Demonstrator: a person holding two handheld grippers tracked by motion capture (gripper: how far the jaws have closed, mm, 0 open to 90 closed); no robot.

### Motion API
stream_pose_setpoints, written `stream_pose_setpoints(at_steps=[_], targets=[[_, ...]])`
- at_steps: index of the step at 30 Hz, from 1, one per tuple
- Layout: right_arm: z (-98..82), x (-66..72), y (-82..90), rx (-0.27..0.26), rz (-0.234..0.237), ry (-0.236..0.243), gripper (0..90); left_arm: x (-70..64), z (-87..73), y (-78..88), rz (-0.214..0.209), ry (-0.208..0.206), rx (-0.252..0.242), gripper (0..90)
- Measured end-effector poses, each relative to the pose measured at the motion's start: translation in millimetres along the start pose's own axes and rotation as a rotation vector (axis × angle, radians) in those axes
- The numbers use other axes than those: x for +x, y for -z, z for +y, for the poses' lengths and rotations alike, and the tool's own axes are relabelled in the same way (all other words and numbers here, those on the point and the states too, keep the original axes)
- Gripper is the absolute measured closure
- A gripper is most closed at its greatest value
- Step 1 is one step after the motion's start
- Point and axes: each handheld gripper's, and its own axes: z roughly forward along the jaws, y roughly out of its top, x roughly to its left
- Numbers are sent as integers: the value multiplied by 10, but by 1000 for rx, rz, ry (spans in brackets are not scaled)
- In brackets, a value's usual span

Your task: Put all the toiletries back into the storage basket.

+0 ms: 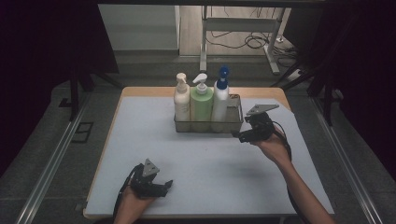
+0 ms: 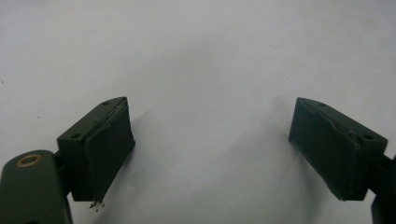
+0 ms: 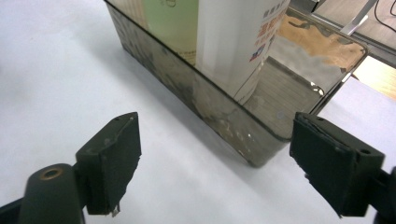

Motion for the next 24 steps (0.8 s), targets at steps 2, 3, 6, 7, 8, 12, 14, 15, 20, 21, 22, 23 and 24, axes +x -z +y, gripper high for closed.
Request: stream_pose_setpoints(at_steps=[2, 3, 6, 7, 8, 12, 14, 15, 20, 21, 22, 23, 24], targets=[[-29, 17, 35, 1, -3, 7, 149, 0, 0, 0, 0, 0, 0, 132], [-46, 22, 55, 7, 0, 10, 147, 0, 0, 0, 0, 0, 0, 132], [-108, 41, 117, 3, -3, 16, 139, 0, 0, 0, 0, 0, 0, 132], [-130, 49, 137, 3, -2, 15, 136, 0, 0, 0, 0, 0, 1, 132], [-152, 55, 158, 1, -3, 16, 135, 0, 0, 0, 0, 0, 0, 132], [-247, 81, 237, 2, -6, 30, 114, 0, 0, 0, 0, 0, 0, 132], [-297, 97, 269, 8, -11, 34, 90, 0, 0, 1, 0, 0, 0, 132], [-326, 106, 283, 7, -14, 33, 80, -1, 0, 0, 0, 0, 0, 132], [-483, 150, 324, 9, -18, 29, 56, -1, 0, 1, 0, 0, 1, 132], [-518, 161, 324, 11, -17, 29, 51, -1, 0, 0, 1, 1, 0, 132], [-554, 172, 321, 14, -16, 31, 46, -1, -1, 0, 0, 1, 0, 132], [-590, 186, 315, 17, -17, 29, 44, -1, 0, 0, 0, 1, 0, 132], [-627, 196, 307, 24, -20, 34, 43, -1, 0, 0, 0, 0, 0, 132]])
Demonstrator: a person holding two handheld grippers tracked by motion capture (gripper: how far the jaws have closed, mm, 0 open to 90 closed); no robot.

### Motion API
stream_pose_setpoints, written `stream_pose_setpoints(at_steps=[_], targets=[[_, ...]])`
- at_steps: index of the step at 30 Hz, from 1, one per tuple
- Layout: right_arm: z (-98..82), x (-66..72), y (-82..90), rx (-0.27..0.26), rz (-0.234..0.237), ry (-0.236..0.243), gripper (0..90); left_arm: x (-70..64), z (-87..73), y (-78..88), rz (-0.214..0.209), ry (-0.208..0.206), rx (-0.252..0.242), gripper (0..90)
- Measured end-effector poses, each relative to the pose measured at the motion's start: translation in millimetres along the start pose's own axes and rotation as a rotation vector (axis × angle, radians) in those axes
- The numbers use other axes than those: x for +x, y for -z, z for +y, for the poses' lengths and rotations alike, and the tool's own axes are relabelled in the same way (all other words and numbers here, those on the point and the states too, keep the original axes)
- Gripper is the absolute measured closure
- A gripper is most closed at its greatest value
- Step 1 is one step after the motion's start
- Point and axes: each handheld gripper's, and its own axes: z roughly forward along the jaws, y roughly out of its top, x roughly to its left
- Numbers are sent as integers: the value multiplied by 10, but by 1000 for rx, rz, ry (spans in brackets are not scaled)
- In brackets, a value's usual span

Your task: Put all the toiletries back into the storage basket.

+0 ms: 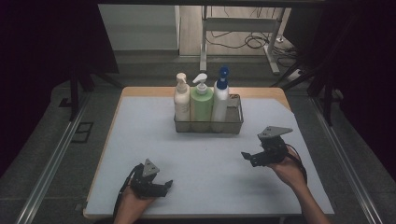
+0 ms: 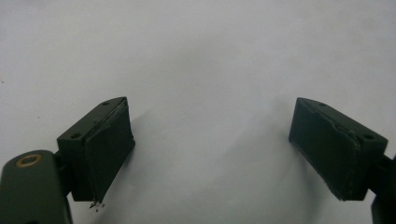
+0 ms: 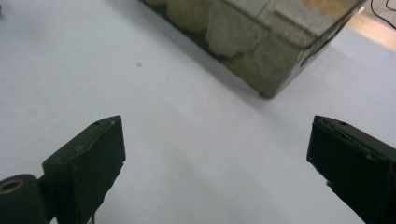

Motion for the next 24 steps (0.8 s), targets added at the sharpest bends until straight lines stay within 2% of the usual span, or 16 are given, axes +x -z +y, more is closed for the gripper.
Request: stream_pose_setpoints(at_steps=[16, 24], targets=[[-564, 93, -140, 30, -11, -34, 39, -2, -1, 0, 1, 1, -1, 132], [-750, 131, -239, 68, -10, -33, 37, -2, -1, 0, 1, 1, -1, 132]])
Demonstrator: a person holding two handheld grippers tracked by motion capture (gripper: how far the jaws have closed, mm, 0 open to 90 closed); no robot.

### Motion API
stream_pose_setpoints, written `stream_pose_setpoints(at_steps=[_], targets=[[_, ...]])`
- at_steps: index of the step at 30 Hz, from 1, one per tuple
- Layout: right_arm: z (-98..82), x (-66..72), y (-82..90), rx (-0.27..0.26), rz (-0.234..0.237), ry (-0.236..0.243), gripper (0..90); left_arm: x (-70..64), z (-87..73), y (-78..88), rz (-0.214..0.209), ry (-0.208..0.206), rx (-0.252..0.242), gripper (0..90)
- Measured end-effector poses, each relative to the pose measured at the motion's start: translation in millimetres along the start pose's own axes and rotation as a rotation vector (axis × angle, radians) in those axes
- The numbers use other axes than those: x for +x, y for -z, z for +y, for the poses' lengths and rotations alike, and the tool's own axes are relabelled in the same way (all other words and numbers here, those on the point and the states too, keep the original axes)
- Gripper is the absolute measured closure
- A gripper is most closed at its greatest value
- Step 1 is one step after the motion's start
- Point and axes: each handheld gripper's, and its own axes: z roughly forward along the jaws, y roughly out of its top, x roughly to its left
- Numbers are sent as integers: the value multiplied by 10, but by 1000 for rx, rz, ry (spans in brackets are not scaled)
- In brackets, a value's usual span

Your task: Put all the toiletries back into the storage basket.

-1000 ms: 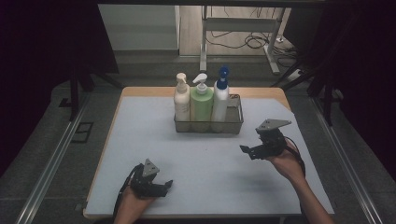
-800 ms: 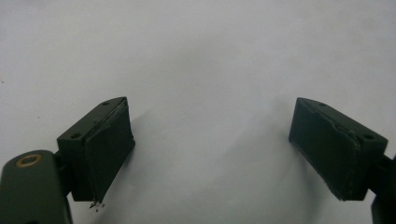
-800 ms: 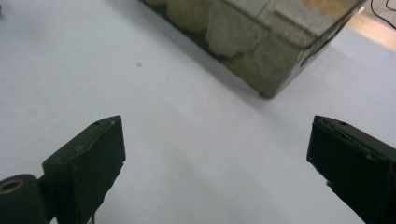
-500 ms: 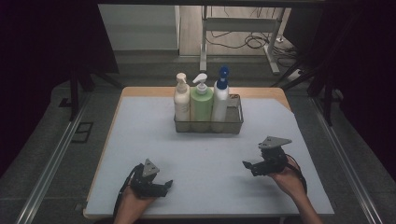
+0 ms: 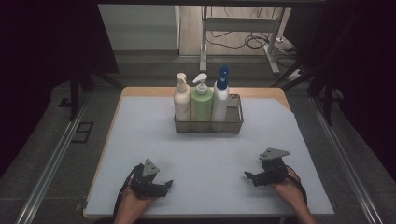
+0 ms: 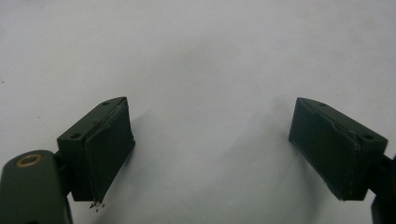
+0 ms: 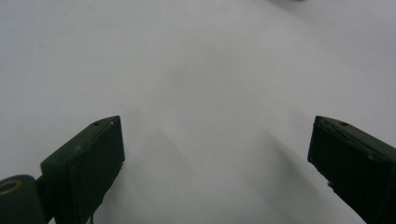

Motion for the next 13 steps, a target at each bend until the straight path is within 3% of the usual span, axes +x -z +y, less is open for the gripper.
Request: stream_pose_setpoints(at_steps=[5, 9, 13], targets=[[-79, -10, -36, -13, 12, -31, 24, 1, 1, 0, 0, -2, 0, 132], [-85, 0, -35, -17, 6, -23, 29, 0, 0, 0, 0, -1, 0, 132], [-88, -25, -43, -11, 29, -41, 33, 1, 0, -1, -1, 0, 2, 131]])
